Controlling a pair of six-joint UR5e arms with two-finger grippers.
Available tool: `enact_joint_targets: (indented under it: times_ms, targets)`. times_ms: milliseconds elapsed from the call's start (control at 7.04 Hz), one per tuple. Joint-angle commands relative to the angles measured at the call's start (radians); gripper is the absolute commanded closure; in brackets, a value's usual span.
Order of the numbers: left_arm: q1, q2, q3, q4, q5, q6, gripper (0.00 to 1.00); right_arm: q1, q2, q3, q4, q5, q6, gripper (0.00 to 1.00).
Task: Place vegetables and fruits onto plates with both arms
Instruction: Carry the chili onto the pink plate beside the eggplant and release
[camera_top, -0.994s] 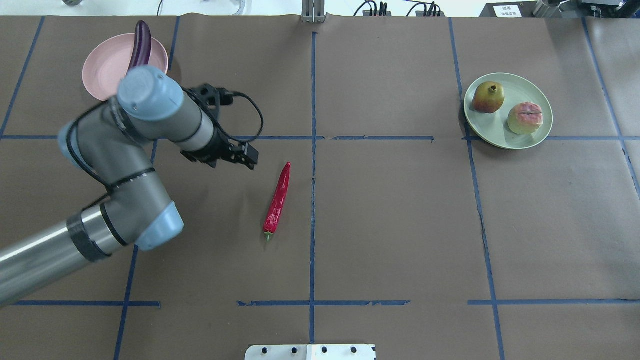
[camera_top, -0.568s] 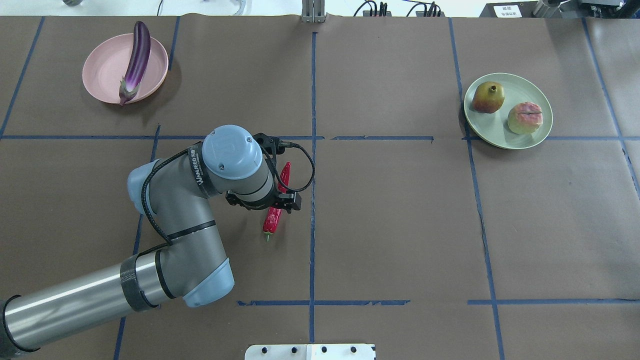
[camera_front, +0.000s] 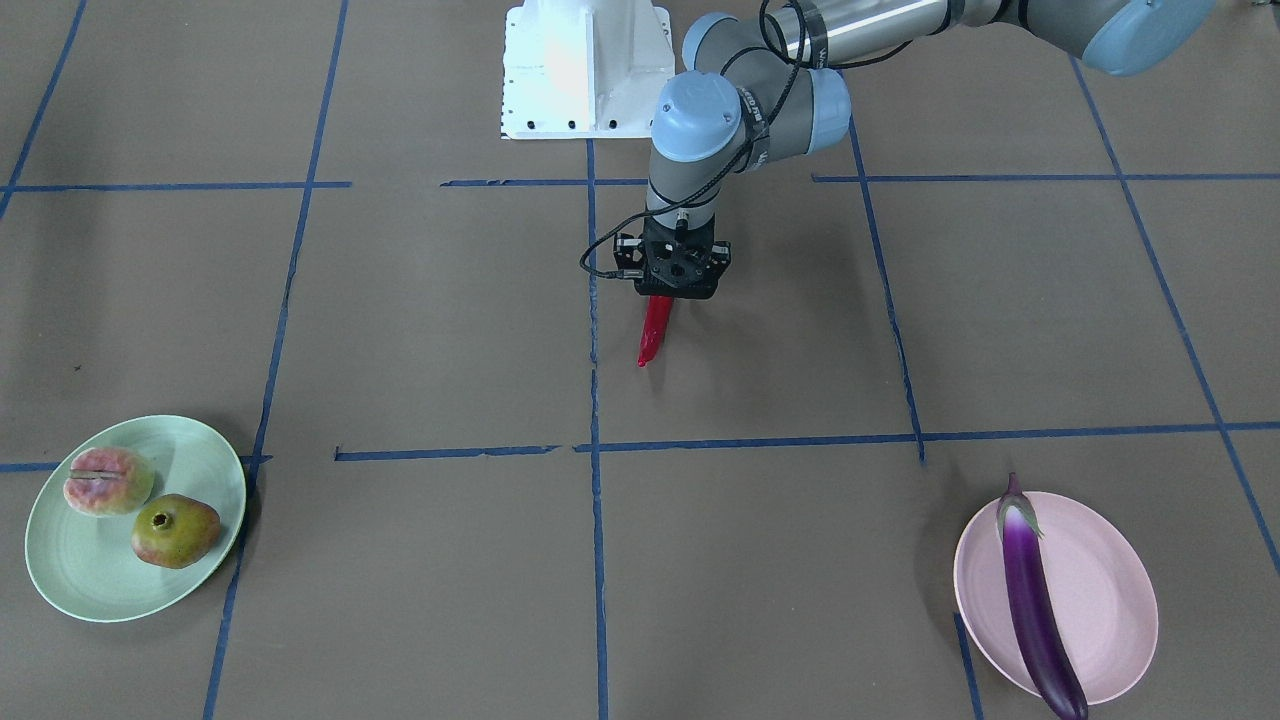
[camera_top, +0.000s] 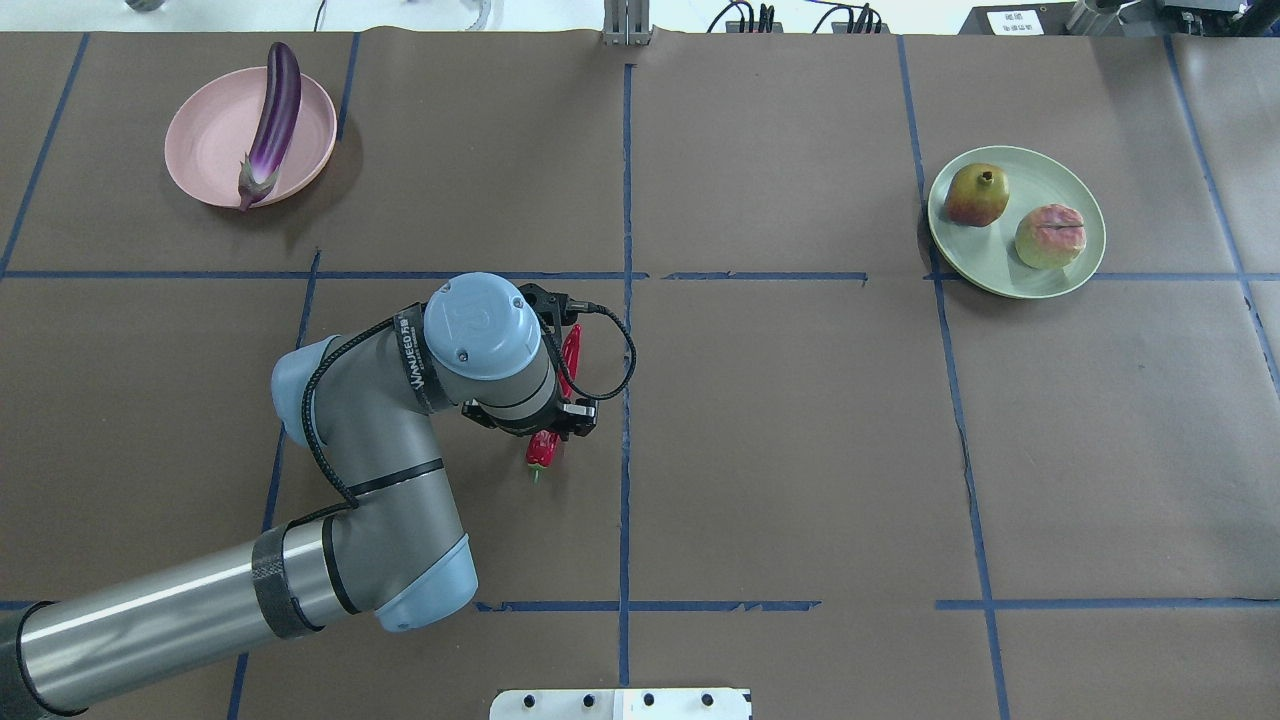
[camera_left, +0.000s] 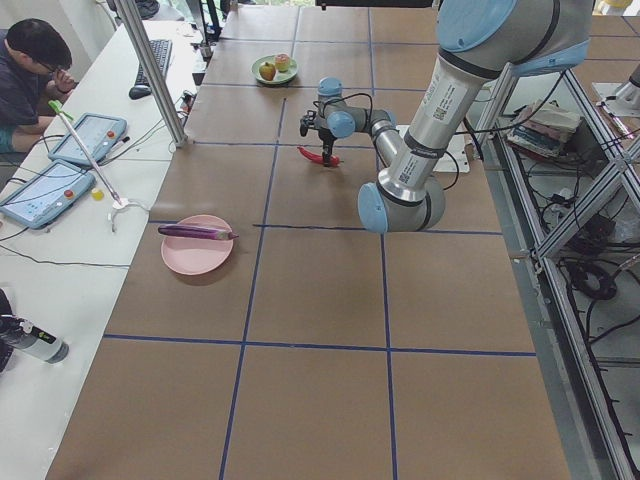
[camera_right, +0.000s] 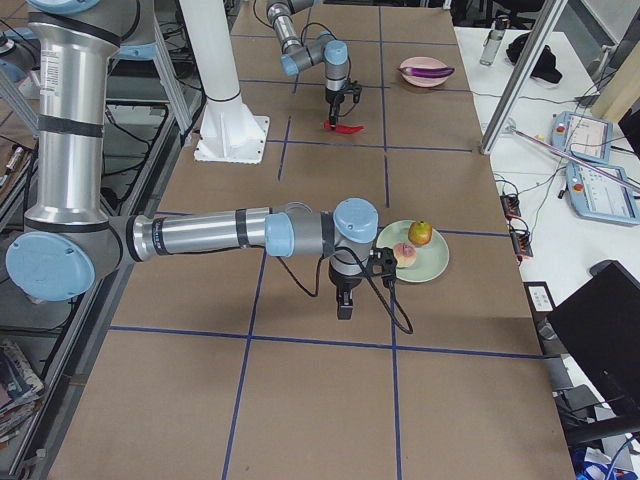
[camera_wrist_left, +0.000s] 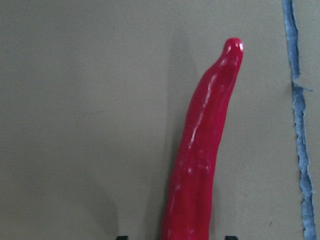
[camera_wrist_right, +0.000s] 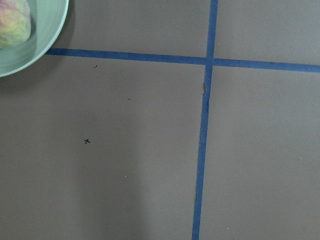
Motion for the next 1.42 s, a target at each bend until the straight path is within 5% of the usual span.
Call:
enact_joint_targets:
  times_ms: [0, 568, 710, 1136, 1278]
  targets:
    - [-0.039, 0.000, -0.013, 0.001, -0.005, -0.005, 1.00, 0.000, 0.000, 0.001, -0.001, 0.000, 0.001, 0.00]
    - [-0.374, 0.069, 0.016, 0.001, -0.030, 0.070, 1.00, 0.000, 0.001, 0.000, -0.001, 0.000, 0.001, 0.00]
    - [-0.499, 0.065, 0.127, -0.001, -0.110, 0.233, 1.00, 0.000, 0.001, 0.001, -0.001, 0.000, 0.001, 0.00]
    - [-0.652, -0.064, 0.578, -0.123, -0.131, 0.574, 1.00, 0.000, 0.001, 0.004, -0.001, 0.000, 0.001, 0.00]
    - [-0.656, -0.072, 0.640, -0.187, -0.131, 0.578, 0.89, 0.000, 0.003, 0.006, 0.001, 0.000, 0.001, 0.00]
